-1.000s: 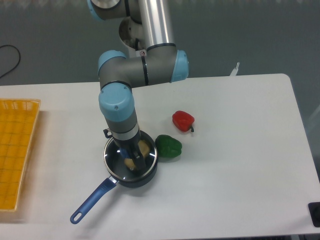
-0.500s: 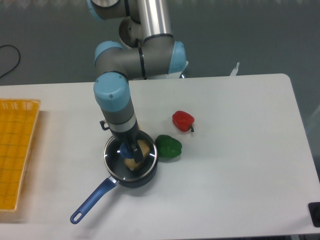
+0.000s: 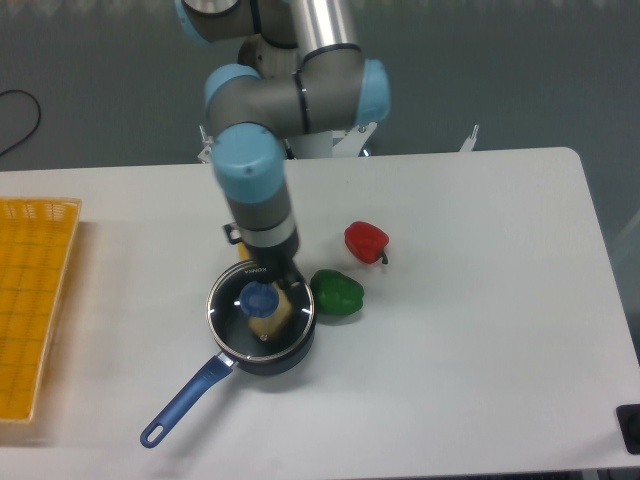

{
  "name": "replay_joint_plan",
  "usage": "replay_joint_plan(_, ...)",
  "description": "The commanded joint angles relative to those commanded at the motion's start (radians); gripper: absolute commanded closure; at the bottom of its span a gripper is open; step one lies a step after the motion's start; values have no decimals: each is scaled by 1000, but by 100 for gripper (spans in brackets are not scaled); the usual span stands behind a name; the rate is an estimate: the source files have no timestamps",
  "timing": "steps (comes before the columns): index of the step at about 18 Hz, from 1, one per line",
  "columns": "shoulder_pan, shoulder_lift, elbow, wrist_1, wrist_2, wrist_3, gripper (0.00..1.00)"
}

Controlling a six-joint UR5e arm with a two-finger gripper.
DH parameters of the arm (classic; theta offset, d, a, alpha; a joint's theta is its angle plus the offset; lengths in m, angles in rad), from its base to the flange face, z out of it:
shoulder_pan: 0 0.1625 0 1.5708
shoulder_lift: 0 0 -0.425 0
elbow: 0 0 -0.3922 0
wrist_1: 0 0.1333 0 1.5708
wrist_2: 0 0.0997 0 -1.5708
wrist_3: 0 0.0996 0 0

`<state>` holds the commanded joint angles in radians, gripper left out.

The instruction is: Close the pot lid

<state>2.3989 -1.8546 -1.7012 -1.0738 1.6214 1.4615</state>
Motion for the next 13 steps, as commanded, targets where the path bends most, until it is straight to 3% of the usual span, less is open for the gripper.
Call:
replay_joint_plan(6,180,-41,48,2,-5,250,0)
replay_joint_plan(13,286,-43,48,-2,-6,411,0)
